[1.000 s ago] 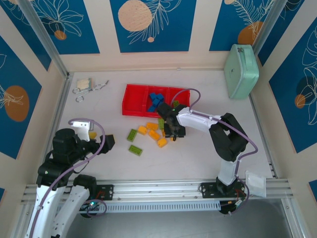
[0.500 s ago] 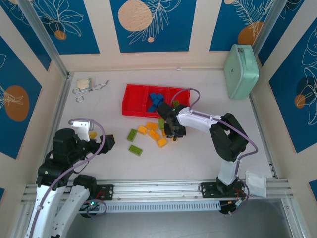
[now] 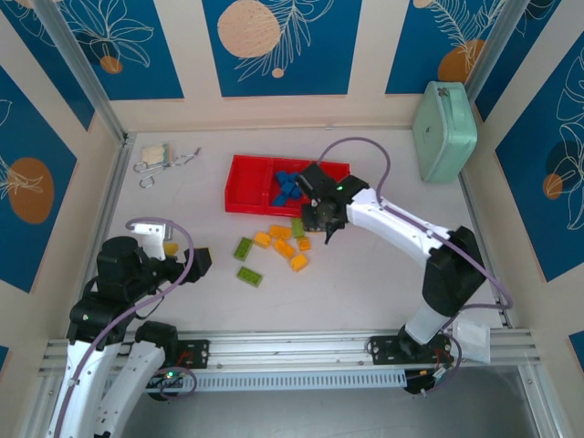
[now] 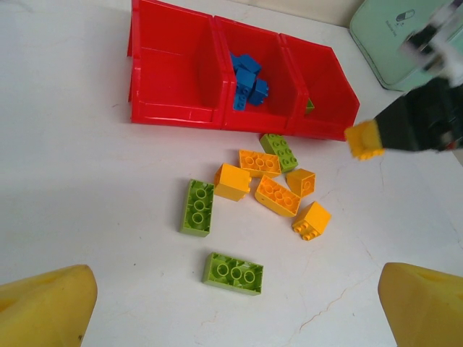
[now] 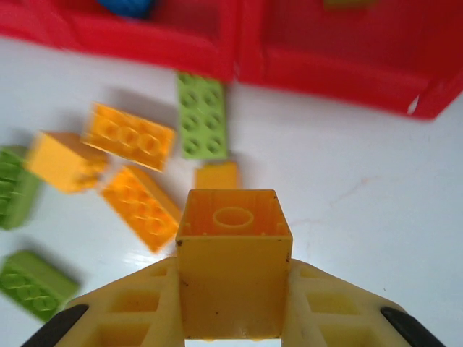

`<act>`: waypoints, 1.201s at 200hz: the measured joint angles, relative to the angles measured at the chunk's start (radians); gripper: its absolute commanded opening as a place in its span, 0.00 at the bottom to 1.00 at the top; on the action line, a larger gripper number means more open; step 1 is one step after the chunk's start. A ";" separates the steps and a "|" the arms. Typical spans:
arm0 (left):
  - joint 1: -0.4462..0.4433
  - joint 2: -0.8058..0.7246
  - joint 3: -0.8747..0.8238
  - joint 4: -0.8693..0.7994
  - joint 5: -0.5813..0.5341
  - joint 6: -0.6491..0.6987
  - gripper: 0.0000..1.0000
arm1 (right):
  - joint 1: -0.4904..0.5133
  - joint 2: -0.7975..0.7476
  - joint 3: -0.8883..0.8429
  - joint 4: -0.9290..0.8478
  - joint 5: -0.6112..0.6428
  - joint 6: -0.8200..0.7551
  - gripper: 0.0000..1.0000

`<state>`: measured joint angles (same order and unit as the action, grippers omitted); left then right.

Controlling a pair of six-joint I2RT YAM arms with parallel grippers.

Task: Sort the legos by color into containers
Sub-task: Pick up the lego from the center of the table, then place the lego in the container.

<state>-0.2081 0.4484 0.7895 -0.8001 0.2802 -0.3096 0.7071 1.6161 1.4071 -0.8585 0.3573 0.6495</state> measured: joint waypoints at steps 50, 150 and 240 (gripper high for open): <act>0.000 0.000 0.000 0.000 0.000 0.000 0.99 | -0.048 -0.015 0.141 0.115 -0.097 -0.022 0.26; 0.000 -0.002 0.000 0.000 0.000 0.000 0.99 | -0.069 0.525 0.773 0.128 -0.344 -0.033 0.26; 0.000 -0.002 -0.002 0.000 0.000 0.000 0.99 | -0.082 0.781 1.043 0.090 -0.452 -0.029 0.26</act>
<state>-0.2077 0.4461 0.7876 -0.8001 0.2802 -0.3096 0.6254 2.3974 2.4500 -0.7681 -0.0944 0.6201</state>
